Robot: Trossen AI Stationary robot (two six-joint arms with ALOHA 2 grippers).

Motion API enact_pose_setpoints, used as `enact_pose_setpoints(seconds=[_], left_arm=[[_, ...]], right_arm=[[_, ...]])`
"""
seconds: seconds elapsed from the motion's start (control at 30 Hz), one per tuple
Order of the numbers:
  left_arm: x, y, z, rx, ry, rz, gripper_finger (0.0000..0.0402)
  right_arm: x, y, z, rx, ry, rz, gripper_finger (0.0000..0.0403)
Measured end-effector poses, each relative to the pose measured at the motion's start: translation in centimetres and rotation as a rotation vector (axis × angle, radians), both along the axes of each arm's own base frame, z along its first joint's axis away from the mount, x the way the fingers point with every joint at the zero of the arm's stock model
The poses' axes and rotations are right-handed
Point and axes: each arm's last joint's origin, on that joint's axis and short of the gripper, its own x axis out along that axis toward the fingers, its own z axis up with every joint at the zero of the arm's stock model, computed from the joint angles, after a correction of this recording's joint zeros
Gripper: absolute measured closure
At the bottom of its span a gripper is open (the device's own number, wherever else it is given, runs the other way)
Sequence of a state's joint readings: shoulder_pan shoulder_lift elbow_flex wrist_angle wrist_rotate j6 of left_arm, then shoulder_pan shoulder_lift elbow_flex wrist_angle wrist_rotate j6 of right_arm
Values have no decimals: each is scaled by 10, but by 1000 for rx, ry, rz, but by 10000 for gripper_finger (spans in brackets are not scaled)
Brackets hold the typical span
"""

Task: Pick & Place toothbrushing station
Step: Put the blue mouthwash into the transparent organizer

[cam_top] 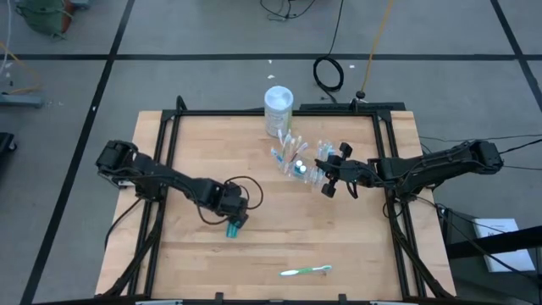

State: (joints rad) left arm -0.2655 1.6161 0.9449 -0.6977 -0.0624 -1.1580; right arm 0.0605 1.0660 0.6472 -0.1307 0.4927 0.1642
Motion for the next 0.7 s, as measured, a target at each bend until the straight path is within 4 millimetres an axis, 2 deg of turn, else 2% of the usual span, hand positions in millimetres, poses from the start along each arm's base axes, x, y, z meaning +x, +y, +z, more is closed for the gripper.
enact_pose_setpoints(seconds=[0.2,0.37,0.7], left_arm=[[1,4,-5,-52,6,89,142],[5,2,-7,-66,-22,101,172],[14,0,-32,-116,48,-5,242]], right_arm=[[0,0,0,0,0,0,403],[0,0,0,-9,7,7,403],[0,0,0,-11,9,9,403]])
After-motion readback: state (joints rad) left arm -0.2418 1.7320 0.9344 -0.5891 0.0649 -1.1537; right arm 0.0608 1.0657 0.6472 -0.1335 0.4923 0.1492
